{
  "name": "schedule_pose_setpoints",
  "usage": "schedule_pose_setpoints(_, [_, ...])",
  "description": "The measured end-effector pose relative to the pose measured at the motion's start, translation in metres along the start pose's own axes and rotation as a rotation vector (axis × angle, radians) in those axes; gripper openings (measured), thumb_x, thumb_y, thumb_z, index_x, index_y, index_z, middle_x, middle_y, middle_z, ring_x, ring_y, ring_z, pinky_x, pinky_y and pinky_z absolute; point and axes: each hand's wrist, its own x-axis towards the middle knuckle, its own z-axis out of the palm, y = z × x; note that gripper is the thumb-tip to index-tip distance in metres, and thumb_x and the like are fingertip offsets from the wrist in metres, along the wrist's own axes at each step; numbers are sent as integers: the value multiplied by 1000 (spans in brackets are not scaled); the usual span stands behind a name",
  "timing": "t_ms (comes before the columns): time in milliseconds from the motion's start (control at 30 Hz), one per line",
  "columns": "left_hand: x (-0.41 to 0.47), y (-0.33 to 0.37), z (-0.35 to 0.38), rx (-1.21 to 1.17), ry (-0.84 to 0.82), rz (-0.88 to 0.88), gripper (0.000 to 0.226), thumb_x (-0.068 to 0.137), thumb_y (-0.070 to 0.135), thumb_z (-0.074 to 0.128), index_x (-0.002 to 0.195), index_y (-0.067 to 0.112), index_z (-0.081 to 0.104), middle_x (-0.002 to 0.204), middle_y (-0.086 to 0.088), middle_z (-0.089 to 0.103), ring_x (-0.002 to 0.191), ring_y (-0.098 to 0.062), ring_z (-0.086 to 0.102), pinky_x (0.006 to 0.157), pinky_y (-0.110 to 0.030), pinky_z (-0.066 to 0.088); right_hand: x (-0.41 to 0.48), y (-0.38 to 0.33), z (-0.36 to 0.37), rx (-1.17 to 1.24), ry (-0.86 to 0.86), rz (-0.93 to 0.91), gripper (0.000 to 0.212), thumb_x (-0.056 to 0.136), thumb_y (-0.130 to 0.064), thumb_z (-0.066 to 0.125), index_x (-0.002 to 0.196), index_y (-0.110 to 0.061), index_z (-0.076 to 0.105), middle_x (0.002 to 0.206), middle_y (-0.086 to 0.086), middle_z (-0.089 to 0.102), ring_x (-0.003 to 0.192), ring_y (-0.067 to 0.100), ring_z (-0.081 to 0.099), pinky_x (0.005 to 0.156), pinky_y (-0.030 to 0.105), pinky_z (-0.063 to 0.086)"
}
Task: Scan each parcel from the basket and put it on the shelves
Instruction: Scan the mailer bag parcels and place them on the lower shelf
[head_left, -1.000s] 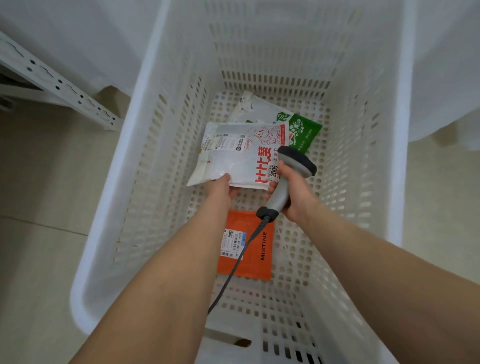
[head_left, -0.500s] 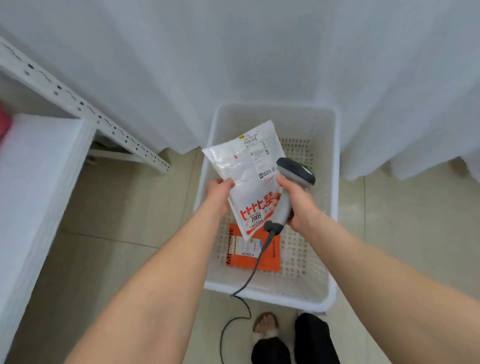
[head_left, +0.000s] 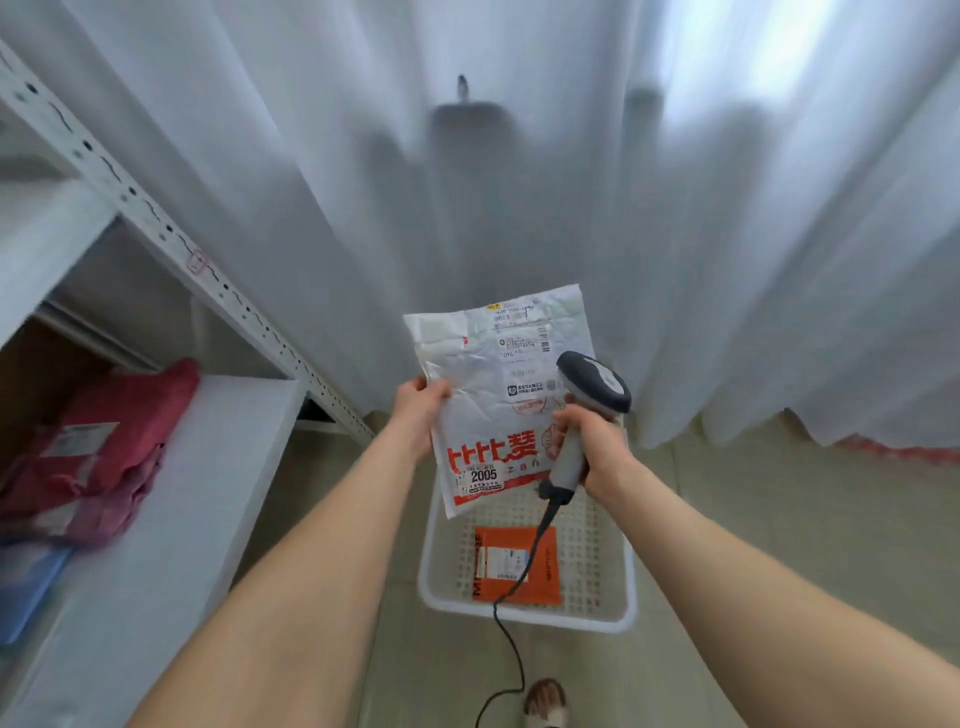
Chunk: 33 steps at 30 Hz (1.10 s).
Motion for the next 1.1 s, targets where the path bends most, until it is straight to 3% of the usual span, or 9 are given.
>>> schedule_pose_setpoints(67, [-24,18,-11,27,-16,36,13,90,4,54,85,14,60,84,-6,68,74,-22,68,61,-33,56,-27,-12,-1,23,28,-53,13,81,-1,65,87,-13,64,80,10,70,75,27,66,80,47,57])
schedule_pose_setpoints(167, [-60,41,-27,75,-3,108,12,89,5,53,84,13,60,88,-8,68,75,-22,66,69,-36,56,-64,-26,-5,17,40,-125,10,82,-3,63,83,-11,59,78,9,63,70,23,60,76,42,54])
schedule_pose_setpoints(267, [-101,52,-44,59,7,165,13,89,4,53,83,13,60,82,-5,67,67,-17,65,51,-27,54,-101,-31,-14,50,-2,-178,11,83,-1,62,87,-10,57,78,11,59,66,21,56,68,38,52])
schedule_pose_setpoints(333, [-131,50,-56,49,-6,175,12,90,4,53,87,13,61,82,-4,67,68,-17,65,46,-26,52,-128,-27,-24,77,-39,-188,16,85,-1,62,97,-9,55,84,15,62,68,22,60,69,37,54])
schedule_pose_setpoints(533, [-220,44,-92,38,-52,199,13,89,8,55,101,9,60,97,-11,67,83,-27,66,63,-37,54,-208,-5,-48,49,-140,-175,34,86,-9,67,117,-7,53,97,18,68,72,25,66,60,38,56])
schedule_pose_setpoints(700, [-271,48,-124,52,-62,212,22,90,11,59,111,7,59,101,-13,68,89,-29,66,74,-43,55,-259,13,-44,75,-155,-169,34,87,-5,66,118,-2,54,82,14,63,65,23,61,67,38,56])
schedule_pose_setpoints(833, [-293,52,-145,-9,-109,187,27,89,21,65,112,8,58,101,-11,70,87,-29,68,67,-42,56,-284,24,-33,87,-127,-178,29,87,-1,64,115,1,54,73,11,59,58,20,57,61,34,53])
schedule_pose_setpoints(967, [-297,53,-162,-24,-25,232,25,91,22,63,110,7,60,93,-6,69,76,-22,67,56,-33,54,-297,35,-19,91,-81,-191,29,87,0,62,115,1,56,72,9,58,57,18,56,59,32,52])
schedule_pose_setpoints(1100, [-298,50,-187,-70,-34,212,28,97,21,54,119,5,58,99,-8,68,77,-21,66,59,-35,54,-308,44,0,97,-64,-206,26,85,0,62,111,-2,58,71,7,58,58,17,56,62,32,52])
